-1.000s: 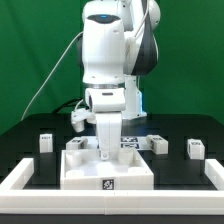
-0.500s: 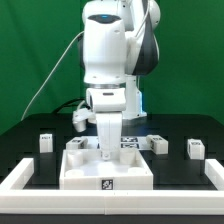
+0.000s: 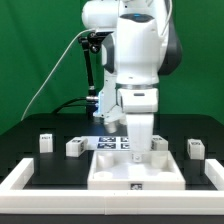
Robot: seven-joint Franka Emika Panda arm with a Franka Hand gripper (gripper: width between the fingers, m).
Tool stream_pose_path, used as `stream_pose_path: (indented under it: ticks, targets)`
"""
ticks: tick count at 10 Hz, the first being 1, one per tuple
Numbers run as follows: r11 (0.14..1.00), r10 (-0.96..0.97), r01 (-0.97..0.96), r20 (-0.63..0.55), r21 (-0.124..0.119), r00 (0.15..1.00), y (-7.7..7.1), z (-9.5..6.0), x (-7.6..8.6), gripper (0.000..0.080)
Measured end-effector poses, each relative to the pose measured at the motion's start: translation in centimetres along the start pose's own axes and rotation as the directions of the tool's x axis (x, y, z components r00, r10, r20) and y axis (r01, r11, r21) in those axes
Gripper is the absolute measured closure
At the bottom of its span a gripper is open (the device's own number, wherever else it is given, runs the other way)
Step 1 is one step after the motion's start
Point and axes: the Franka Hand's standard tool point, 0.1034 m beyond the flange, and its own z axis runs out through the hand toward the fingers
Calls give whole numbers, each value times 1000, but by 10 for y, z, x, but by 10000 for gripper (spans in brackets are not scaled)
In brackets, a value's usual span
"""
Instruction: Assemble one leg
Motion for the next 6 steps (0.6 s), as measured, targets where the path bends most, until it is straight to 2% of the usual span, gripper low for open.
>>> stream_pose_path:
  ticks: [2, 6]
  targets:
    - [999, -30, 30, -14, -10, 999, 8, 1, 19, 741]
    - [999, -47, 47, -31, -16, 998, 18, 1, 44, 741]
